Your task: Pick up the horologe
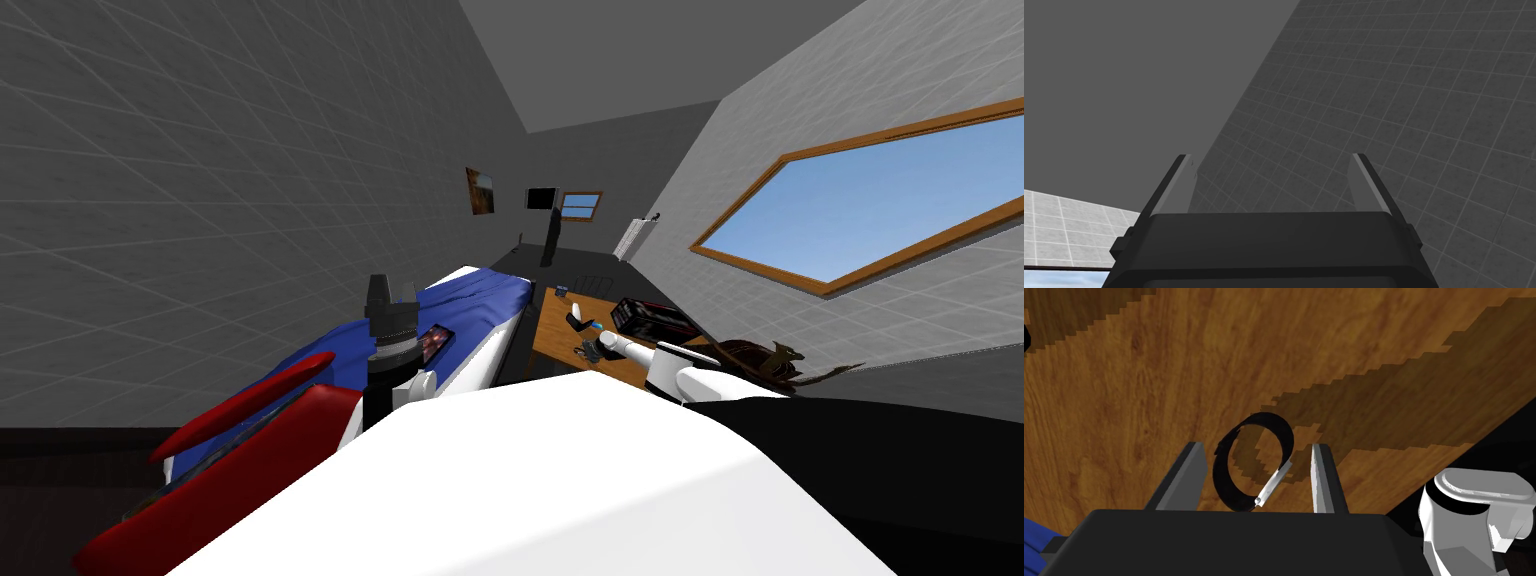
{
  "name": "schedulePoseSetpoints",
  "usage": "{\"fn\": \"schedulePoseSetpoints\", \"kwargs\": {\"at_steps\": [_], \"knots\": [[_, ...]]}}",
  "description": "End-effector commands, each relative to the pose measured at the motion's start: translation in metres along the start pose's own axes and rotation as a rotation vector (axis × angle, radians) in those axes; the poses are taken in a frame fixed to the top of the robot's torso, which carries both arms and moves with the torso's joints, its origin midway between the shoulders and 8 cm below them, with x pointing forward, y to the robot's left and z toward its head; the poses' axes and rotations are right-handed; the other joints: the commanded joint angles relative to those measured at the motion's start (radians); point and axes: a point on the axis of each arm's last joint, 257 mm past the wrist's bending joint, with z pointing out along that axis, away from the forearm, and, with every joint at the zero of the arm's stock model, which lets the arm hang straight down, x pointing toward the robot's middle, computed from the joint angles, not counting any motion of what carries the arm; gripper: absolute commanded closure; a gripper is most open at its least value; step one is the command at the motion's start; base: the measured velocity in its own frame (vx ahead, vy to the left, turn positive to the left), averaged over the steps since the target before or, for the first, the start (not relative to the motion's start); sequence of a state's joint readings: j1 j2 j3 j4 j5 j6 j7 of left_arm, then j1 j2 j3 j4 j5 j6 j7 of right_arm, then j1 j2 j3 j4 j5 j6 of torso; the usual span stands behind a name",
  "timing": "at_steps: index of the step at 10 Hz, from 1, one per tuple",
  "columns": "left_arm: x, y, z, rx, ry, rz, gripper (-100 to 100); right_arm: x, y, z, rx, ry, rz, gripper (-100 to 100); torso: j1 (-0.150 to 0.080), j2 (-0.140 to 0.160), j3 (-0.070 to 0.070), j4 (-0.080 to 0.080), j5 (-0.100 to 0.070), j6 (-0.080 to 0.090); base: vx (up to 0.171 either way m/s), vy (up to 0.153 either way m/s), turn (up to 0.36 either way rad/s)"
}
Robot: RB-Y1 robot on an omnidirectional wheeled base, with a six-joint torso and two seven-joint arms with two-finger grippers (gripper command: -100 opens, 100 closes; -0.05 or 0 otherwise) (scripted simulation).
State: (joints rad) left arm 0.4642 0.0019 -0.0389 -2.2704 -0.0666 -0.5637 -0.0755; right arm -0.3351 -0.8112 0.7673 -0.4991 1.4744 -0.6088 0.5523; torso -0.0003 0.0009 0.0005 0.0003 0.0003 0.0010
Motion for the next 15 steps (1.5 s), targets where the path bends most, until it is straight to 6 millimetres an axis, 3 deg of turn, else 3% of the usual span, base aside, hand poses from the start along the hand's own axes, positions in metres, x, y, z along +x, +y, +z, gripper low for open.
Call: {"fn": "schedulePoseSetpoints", "kwargs": {"at_steps": [1, 4, 5, 6, 7, 9, 10, 11, 12, 14, 15], "knots": [[0.0, 0.0, 0.0, 0.0, 0.0, 0.0, 0, 0.0, 0.0, 0.0, 0.0, 0.0, 0.0, 100, 0.0, 0.0, 0.0, 0.0, 0.0, 0.0, -0.004, 0.001, -0.012], [0.0, 0.0, 0.0, 0.0, 0.0, 0.0, 0, 0.0, 0.0, 0.0, -0.001, 0.0, 0.003, 100, 0.0, 0.0, 0.0, 0.0, 0.0, -0.001, 0.0, 0.0, 0.0], [0.0, 0.0, 0.0, 0.0, 0.0, 0.0, 0, 0.0, 0.0, 0.0, -0.001, 0.0, 0.003, 0, 0.0, 0.0, 0.0, 0.0, 0.0, -0.001, 0.0, 0.0, 0.0], [0.0, 0.0, 0.0, 0.0, 0.0, 0.0, 0, -0.016, -0.001, 0.002, -0.005, -0.026, 0.004, 100, 0.0, 0.0, 0.0, 0.0, 0.0, -0.001, 0.001, -0.018, -0.081], [0.0, 0.0, 0.0, 0.0, 0.0, 0.0, 0, -0.034, -0.004, 0.004, -0.007, -0.062, 0.015, 100, -0.001, 0.001, 0.0, 0.0, 0.0, -0.001, -0.003, -0.035, -0.132], [0.0, 0.0, 0.0, 0.0, 0.0, 0.0, 0, -0.029, -0.002, 0.004, -0.014, -0.041, -0.014, 100, -0.002, 0.001, 0.0, 0.0, -0.001, -0.001, -0.001, -0.018, -0.009], [0.0, 0.0, 0.0, 0.0, 0.0, 0.0, 0, -0.045, -0.007, 0.004, -0.014, -0.07, -0.005, 100, -0.001, 0.0, 0.0, 0.0, -0.001, -0.002, 0.0, -0.02, -0.079], [0.0, 0.0, 0.0, 0.0, 0.0, 0.0, 0, -0.042, -0.005, 0.004, -0.019, -0.059, -0.021, 100, -0.001, 0.0, 0.0, 0.0, -0.001, -0.002, 0.001, -0.015, -0.042], [0.0, 0.0, 0.0, 0.0, 0.0, 0.0, 0, -0.056, -0.01, 0.003, -0.017, -0.086, -0.008, 100, -0.001, 0.001, 0.0, 0.0, -0.001, -0.002, 0.001, -0.023, -0.069], [0.0, 0.0, 0.0, 0.0, 0.0, 0.0, 0, -0.051, -0.008, 0.004, -0.025, -0.063, -0.04, 100, -0.001, 0.0, 0.0, 0.0, -0.001, -0.002, -0.001, -0.013, -0.016], [0.0, 0.0, 0.0, 0.0, 0.0, 0.0, 0, -0.065, -0.013, 0.003, -0.021, -0.085, -0.031, 100, -0.001, 0.0, 0.0, 0.0, -0.001, -0.002, 0.0, -0.018, -0.077]]}}
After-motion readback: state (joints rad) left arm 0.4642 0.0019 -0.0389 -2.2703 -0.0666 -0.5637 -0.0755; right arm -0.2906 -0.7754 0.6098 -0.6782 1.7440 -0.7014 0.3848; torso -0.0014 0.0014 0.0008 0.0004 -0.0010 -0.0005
